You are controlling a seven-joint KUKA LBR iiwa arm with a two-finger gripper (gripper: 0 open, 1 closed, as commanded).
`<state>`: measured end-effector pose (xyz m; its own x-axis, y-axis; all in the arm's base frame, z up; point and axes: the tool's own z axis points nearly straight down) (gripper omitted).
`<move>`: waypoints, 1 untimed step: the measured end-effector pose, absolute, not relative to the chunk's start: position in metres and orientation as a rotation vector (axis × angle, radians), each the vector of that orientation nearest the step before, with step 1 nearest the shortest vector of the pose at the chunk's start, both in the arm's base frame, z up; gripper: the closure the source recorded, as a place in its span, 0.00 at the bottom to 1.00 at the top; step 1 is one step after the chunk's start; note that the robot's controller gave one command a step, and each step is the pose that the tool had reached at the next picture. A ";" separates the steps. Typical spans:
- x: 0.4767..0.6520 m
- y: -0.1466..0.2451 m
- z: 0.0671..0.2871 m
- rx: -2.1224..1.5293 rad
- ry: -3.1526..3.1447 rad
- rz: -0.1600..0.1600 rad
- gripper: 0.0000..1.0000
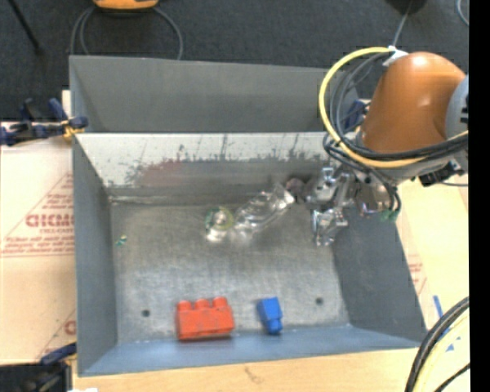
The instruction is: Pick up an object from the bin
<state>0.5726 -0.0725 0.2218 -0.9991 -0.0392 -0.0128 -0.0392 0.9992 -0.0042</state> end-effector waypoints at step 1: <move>0.582 -0.053 0.114 -0.163 3.141 0.001 1.00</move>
Offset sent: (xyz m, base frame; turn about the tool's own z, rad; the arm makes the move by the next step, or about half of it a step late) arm 0.0105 0.0203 -0.1034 -0.0671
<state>0.5821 -0.0528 0.1137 -0.9946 -0.1036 0.0039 -0.1036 0.9946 0.0006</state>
